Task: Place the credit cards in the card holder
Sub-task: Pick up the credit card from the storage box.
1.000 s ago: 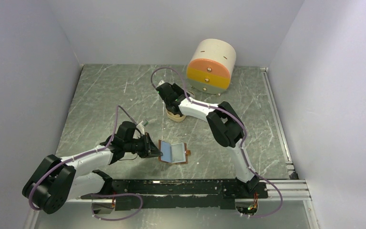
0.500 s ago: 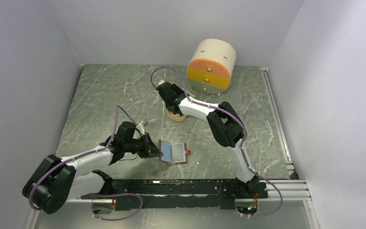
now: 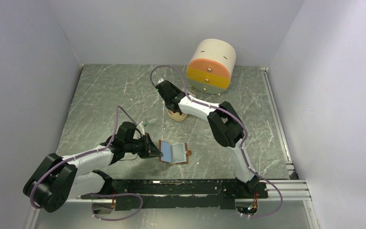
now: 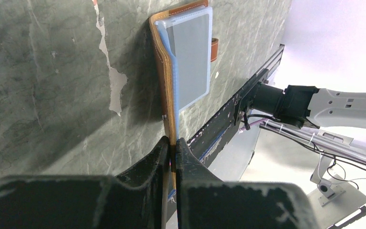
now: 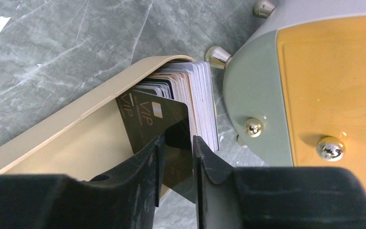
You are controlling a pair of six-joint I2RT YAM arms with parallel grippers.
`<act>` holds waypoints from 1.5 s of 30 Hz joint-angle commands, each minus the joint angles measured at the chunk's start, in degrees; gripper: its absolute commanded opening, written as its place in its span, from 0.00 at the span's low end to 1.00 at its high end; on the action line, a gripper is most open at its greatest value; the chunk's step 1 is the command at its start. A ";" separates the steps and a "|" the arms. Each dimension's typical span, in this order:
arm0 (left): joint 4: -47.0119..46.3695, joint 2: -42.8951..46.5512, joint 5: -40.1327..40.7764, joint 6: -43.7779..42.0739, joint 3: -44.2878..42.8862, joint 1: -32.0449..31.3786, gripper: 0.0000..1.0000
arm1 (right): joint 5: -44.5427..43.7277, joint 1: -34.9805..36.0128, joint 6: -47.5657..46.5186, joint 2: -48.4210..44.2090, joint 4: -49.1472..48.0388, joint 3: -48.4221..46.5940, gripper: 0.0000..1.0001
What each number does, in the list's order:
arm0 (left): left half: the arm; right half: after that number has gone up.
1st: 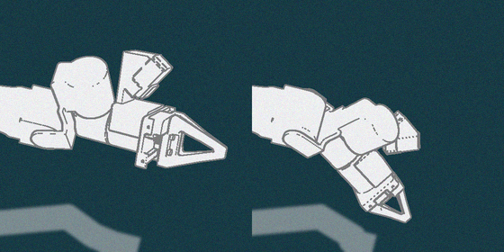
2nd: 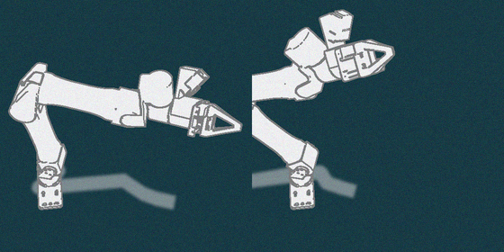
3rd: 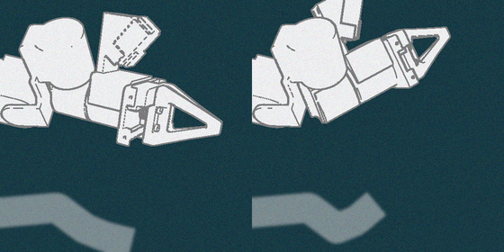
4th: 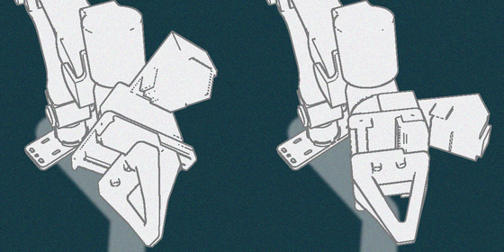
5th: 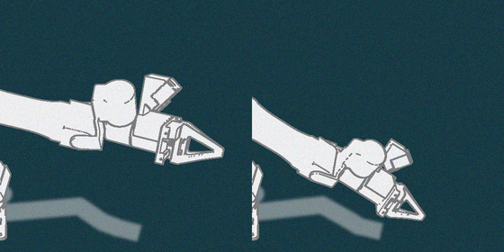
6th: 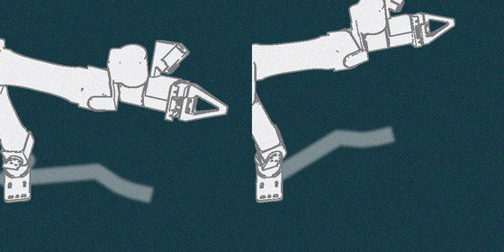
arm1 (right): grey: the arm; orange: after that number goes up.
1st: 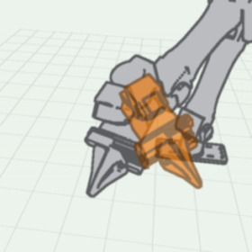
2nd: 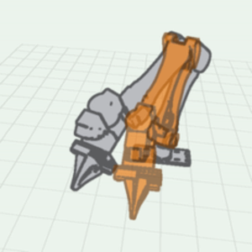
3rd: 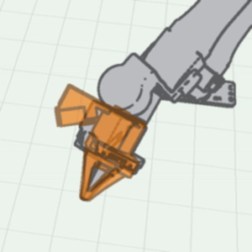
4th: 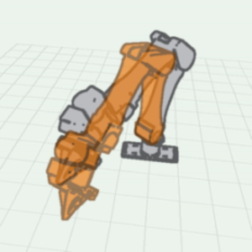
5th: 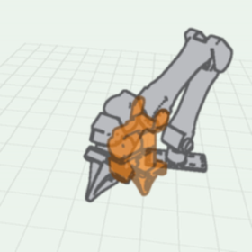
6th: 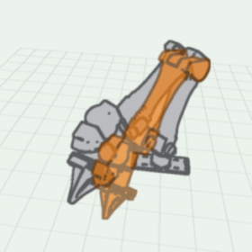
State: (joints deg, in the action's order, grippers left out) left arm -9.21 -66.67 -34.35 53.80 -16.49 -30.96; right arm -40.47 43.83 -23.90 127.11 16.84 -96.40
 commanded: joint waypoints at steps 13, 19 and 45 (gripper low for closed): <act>-2.72 -1.09 -2.05 -0.58 0.58 -0.33 0.11 | 7.73 1.63 9.71 -4.61 13.47 -4.38 0.00; -0.73 -0.26 -0.60 -0.72 0.66 -0.33 0.11 | 7.70 4.86 14.64 -5.27 18.63 -4.83 0.00; 7.70 4.18 7.62 -1.41 -0.16 -0.23 0.26 | 34.34 5.11 44.60 -36.84 10.60 22.37 0.00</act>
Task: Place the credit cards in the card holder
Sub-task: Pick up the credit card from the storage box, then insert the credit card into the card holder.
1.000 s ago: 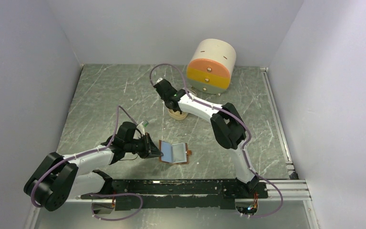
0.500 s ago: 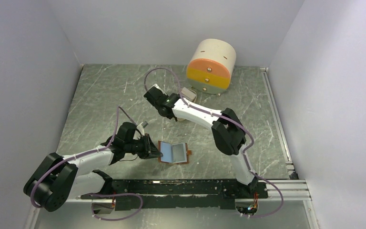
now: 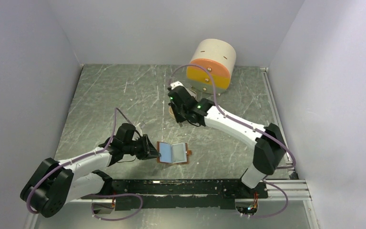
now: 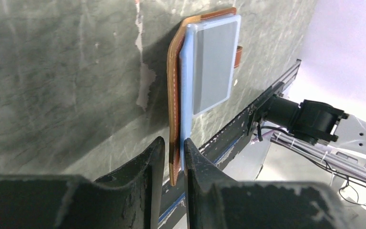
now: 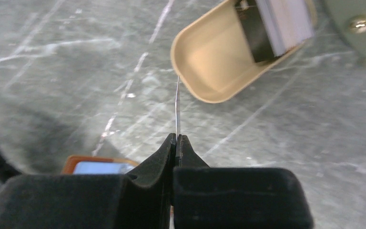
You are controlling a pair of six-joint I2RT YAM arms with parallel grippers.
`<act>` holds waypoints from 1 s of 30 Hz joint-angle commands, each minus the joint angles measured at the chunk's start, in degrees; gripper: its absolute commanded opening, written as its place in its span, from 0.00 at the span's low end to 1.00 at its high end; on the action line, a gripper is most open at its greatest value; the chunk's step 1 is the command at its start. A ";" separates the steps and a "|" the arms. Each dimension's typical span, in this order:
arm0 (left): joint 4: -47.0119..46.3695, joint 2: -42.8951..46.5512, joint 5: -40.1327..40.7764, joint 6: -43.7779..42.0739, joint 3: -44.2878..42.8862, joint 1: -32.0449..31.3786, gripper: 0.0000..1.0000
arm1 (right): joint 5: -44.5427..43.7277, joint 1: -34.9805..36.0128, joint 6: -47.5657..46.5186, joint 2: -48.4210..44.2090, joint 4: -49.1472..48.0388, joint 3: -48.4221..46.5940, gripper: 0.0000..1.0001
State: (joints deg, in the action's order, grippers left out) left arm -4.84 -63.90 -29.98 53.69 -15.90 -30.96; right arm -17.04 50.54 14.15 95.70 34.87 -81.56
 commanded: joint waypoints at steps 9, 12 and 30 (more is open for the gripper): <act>2.91 0.42 3.72 -1.05 -0.37 -0.15 0.19 | 25.99 -4.68 21.21 -15.96 -24.73 28.72 0.00; 2.96 -0.06 3.77 -1.12 -0.28 -0.15 0.18 | 28.57 -5.10 24.98 -17.61 -30.00 34.15 0.00; 0.76 -2.60 4.25 0.15 2.93 -0.15 0.09 | 33.91 -5.36 37.58 -13.89 -57.57 54.37 0.00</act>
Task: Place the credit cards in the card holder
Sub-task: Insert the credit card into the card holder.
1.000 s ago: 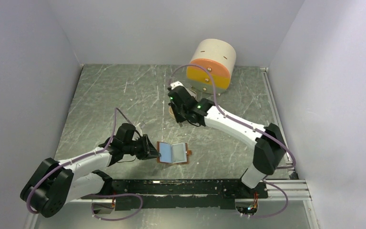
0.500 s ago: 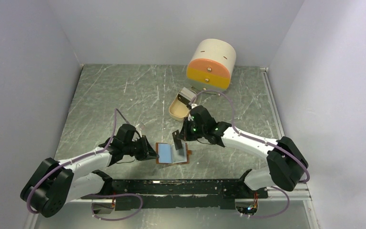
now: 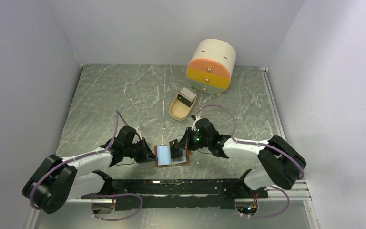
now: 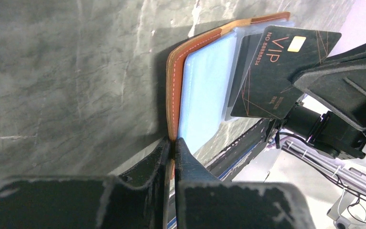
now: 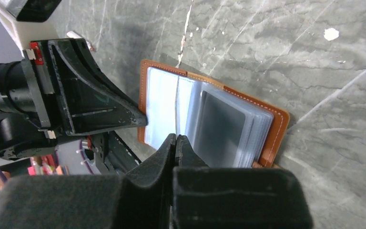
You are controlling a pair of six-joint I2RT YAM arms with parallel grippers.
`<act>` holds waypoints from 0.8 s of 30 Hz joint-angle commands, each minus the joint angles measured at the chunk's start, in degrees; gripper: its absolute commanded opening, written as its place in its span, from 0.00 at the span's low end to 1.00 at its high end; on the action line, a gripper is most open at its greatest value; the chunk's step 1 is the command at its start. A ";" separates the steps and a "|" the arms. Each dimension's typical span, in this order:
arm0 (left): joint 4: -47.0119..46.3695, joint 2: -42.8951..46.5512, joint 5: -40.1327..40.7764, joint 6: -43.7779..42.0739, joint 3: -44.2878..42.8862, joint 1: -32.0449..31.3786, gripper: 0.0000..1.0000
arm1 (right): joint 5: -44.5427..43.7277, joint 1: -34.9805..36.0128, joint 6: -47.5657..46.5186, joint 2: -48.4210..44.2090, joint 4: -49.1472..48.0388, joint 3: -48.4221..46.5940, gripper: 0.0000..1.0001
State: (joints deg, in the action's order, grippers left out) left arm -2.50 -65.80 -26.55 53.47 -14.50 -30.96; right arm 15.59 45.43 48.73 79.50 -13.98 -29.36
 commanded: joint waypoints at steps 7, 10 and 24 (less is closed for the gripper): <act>-1.85 -0.56 0.84 0.34 1.68 -0.15 0.09 | 2.33 -0.24 4.90 6.83 -14.91 5.06 0.00; -2.13 -0.79 0.78 0.45 1.66 -0.15 0.09 | 3.01 -0.19 5.87 7.57 -16.65 5.88 0.00; -3.18 -2.05 0.47 0.57 1.67 -0.11 0.09 | 6.75 -0.24 12.24 8.16 -23.74 8.52 0.00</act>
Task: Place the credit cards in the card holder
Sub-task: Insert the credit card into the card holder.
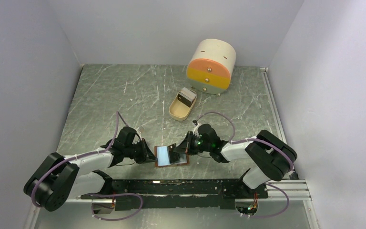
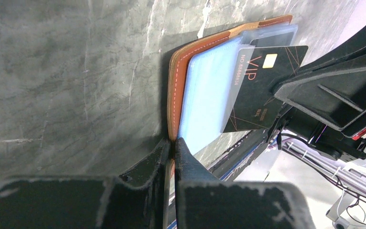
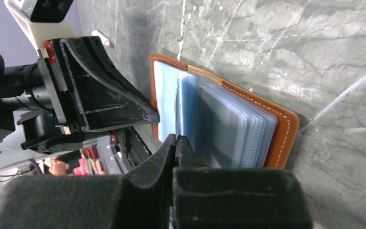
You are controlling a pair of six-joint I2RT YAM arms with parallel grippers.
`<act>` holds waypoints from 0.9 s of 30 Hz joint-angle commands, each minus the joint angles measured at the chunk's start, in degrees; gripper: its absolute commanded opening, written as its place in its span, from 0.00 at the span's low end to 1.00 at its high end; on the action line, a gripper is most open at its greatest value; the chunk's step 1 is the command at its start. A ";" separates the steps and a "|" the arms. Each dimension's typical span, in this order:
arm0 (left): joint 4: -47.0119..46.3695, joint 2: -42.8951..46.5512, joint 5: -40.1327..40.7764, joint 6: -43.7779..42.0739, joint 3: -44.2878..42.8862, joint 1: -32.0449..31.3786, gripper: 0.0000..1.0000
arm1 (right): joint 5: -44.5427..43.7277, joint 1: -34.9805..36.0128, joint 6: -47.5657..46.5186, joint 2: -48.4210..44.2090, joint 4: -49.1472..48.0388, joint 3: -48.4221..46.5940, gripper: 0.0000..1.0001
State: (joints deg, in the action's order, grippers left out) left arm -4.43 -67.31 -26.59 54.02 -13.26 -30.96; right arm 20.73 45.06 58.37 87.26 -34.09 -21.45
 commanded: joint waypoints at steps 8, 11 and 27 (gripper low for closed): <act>-1.33 -0.21 0.42 0.19 0.41 -0.20 0.09 | 2.06 0.12 4.33 3.72 -7.56 2.09 0.00; -1.44 -0.19 0.29 0.30 0.42 -0.18 0.09 | 1.00 0.17 3.86 3.98 -6.99 1.84 0.09; -2.56 0.25 -0.88 0.91 0.44 -0.20 0.09 | -7.76 0.66 -8.34 -2.89 21.48 -4.30 0.38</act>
State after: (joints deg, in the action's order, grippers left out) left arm -5.02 -67.42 -26.92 54.68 -13.26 -30.96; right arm 16.14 45.39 54.04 85.23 -21.71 -25.54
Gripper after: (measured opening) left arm 0.096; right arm 0.374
